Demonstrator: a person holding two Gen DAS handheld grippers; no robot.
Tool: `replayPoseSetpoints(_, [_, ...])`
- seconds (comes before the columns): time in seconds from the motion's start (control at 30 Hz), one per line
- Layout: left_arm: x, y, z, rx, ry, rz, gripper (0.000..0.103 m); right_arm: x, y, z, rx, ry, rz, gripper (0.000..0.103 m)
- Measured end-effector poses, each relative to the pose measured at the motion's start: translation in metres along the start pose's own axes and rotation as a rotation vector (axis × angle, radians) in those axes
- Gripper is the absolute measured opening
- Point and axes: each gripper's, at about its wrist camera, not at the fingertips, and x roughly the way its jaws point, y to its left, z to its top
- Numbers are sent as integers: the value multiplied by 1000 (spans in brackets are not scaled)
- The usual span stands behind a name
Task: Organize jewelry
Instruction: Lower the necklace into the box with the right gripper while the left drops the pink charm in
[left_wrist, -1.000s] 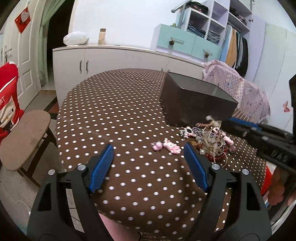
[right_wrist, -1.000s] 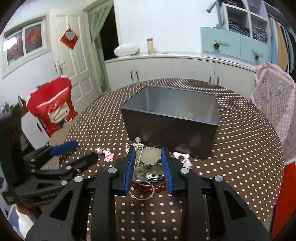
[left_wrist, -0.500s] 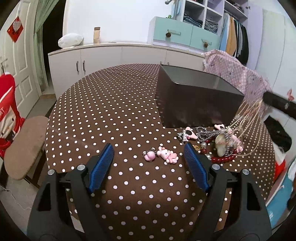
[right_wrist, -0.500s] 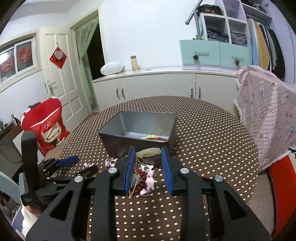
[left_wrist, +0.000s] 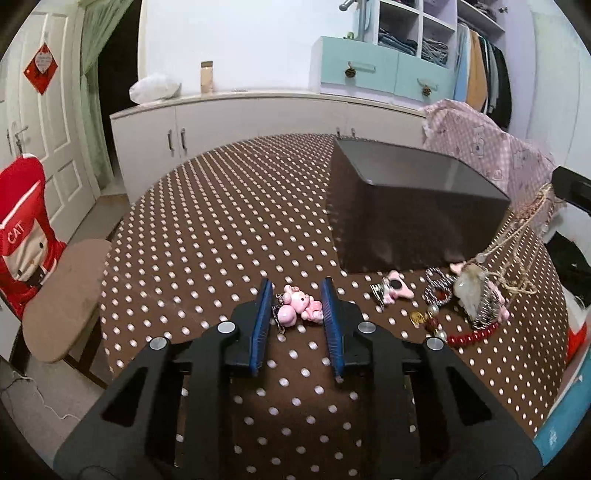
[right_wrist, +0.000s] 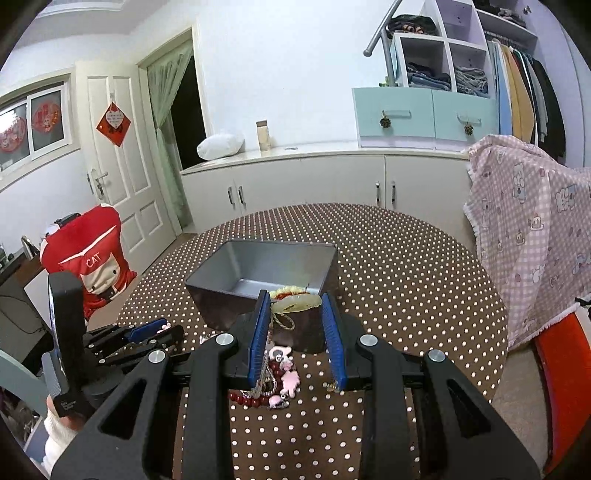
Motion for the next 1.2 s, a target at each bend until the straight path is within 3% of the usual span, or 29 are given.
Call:
replayPoseSetpoints(0.27, [-15, -9, 21, 25, -74, 0, 27, -9, 3, 21, -46, -62, -6, 26])
replayPoseSetpoints(0.73, [-40, -29, 60, 58, -191, -66, 27, -27, 6, 56, -106, -169, -16, 26])
replayPoseSetpoints(0.97, [-46, -39, 77, 73, -232, -102, 28, -23, 6, 66, -120, -180, -12, 26])
replayPoseSetpoints(1.2, [-36, -43, 85, 71, -222, -125, 28, -10, 7, 68, -118, -160, -6, 26])
